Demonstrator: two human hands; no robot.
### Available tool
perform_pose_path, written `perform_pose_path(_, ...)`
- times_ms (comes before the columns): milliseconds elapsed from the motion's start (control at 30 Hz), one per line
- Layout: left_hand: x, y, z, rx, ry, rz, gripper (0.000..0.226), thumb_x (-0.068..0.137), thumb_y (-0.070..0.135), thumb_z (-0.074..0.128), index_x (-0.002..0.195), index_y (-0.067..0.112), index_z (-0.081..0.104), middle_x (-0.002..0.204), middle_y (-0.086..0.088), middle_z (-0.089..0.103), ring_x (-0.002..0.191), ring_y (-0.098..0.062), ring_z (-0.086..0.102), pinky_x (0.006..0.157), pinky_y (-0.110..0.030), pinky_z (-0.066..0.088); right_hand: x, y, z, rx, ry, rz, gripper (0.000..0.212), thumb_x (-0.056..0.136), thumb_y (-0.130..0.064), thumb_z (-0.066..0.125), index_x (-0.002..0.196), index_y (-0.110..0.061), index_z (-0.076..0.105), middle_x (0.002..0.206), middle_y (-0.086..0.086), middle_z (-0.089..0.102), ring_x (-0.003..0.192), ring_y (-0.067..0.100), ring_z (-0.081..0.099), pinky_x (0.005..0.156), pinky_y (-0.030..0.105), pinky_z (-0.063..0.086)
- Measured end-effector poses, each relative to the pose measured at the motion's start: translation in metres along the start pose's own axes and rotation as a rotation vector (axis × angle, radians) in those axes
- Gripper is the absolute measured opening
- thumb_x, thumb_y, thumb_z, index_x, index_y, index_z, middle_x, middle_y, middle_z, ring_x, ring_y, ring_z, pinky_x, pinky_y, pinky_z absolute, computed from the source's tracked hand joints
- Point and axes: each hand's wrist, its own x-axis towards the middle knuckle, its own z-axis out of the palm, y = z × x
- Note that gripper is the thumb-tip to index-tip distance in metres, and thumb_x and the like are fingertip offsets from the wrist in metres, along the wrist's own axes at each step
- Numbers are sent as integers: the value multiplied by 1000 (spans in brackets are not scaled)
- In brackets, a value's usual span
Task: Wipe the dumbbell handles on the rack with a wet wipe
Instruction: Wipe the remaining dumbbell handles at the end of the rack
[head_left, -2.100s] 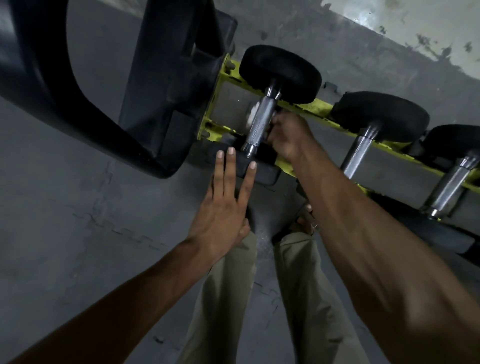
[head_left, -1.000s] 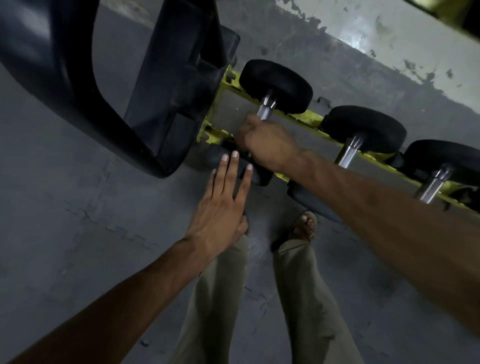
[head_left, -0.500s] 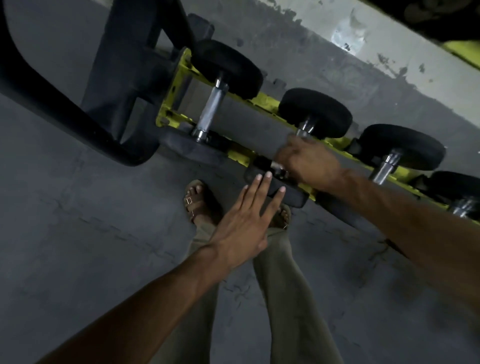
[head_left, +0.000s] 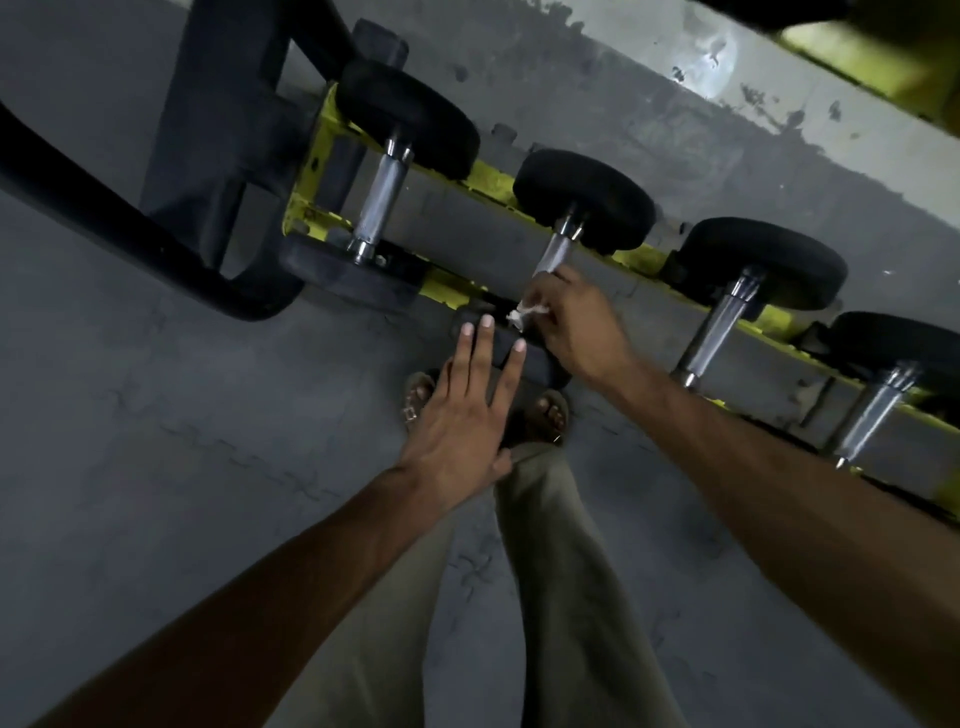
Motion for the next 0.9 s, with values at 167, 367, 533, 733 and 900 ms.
perform_pose_path(167, 3, 2, 11, -6, 27, 4, 135, 84, 62, 68, 159, 5, -28, 159, -34, -38, 154, -51, -23, 127, -53, 26, -11, 15, 29, 487, 152, 576, 28, 80, 5, 69, 74, -22, 63, 73, -4, 70, 75, 19, 69, 74, 35, 58)
perform_pose_path(367, 2, -8, 16, 11, 54, 46, 131, 87, 61, 66, 159, 8, -29, 162, -32, -35, 155, -50, -20, 124, -53, 32, 52, 21, 20, 1523, 200, 804, 32, 88, 8, 39, 95, -5, 67, 97, 17, 74, 78, 29, 63, 70, 34, 50)
perform_pose_path(533, 1, -12, 12, 23, 36, 82, 138, 82, 63, 72, 160, 8, -28, 161, -32, -36, 155, -50, -20, 124, -55, 30, 77, 22, 13, 1947, 395, 817, 39, 98, -2, 28, 118, 5, 61, 104, 18, 69, 81, 26, 70, 67, 35, 58)
perform_pose_path(733, 0, -15, 10, 18, 27, 94, 138, 82, 60, 74, 161, 8, -27, 161, -32, -37, 155, -50, -21, 124, -55, 31, 43, -3, 26, 836, 815, 659, 8, 84, -16, 71, 86, -14, 63, 84, 6, 65, 74, 16, 59, 67, 27, 46)
perform_pose_path(900, 1, -19, 11, 12, 16, 111, 137, 82, 59, 74, 161, 9, -27, 160, -31, -39, 155, -50, -22, 124, -55, 31, 33, -2, 22, -319, 561, 60, 18, 91, -10, 63, 106, -14, 70, 115, 5, 63, 103, 23, 53, 72, 29, 41)
